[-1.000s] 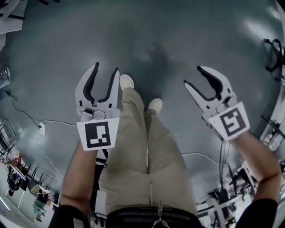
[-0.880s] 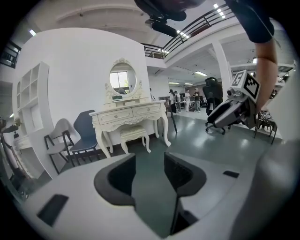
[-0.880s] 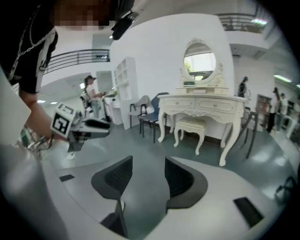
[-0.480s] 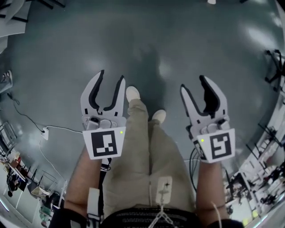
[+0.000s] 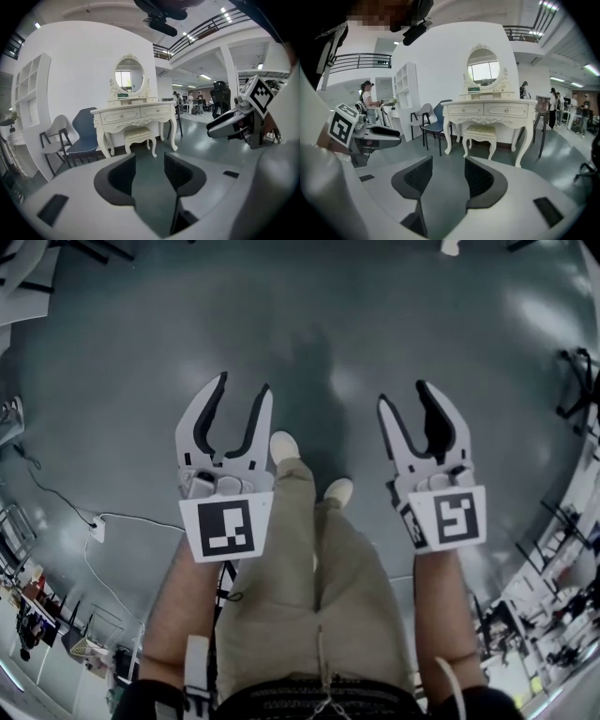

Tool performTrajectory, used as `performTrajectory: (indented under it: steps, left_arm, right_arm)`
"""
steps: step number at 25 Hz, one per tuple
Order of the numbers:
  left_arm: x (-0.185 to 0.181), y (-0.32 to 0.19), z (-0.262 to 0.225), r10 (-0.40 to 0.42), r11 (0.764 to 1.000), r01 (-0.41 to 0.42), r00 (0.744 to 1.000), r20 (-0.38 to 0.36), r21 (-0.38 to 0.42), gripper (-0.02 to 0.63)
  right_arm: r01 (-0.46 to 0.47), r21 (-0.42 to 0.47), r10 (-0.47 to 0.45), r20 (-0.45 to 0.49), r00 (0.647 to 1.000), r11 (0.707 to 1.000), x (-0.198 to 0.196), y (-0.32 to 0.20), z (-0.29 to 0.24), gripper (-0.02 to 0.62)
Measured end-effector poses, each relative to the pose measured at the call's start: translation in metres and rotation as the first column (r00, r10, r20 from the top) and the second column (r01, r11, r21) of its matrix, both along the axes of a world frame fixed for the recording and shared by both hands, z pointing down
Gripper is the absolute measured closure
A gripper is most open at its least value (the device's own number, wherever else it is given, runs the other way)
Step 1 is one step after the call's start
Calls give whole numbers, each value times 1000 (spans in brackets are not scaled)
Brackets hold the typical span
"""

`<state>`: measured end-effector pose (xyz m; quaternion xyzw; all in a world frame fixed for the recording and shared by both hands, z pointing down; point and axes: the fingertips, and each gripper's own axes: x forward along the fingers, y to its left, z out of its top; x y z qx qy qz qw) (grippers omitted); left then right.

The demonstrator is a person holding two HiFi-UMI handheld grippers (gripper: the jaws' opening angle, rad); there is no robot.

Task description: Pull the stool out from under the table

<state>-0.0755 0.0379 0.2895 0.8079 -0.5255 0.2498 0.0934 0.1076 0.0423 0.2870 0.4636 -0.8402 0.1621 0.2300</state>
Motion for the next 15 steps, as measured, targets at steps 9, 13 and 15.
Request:
performTrajectory:
  steps: [9,13,15]
  left_arm:
    - [9,-14,2,46,999,-46,999,-18,2,433]
    - [5,-15,1,65,998,-65,998,-1,3,433]
    - [3,-15,1,66,998,-66,998,2,-5,433]
  right_arm:
    - [-59,-15,59,13,998,998,7,6,-2,400]
    - [-93,-17,93,44,995,996,6,4,-5,400]
    - [-105,-24,106,58,993,994,4,4,-6,400]
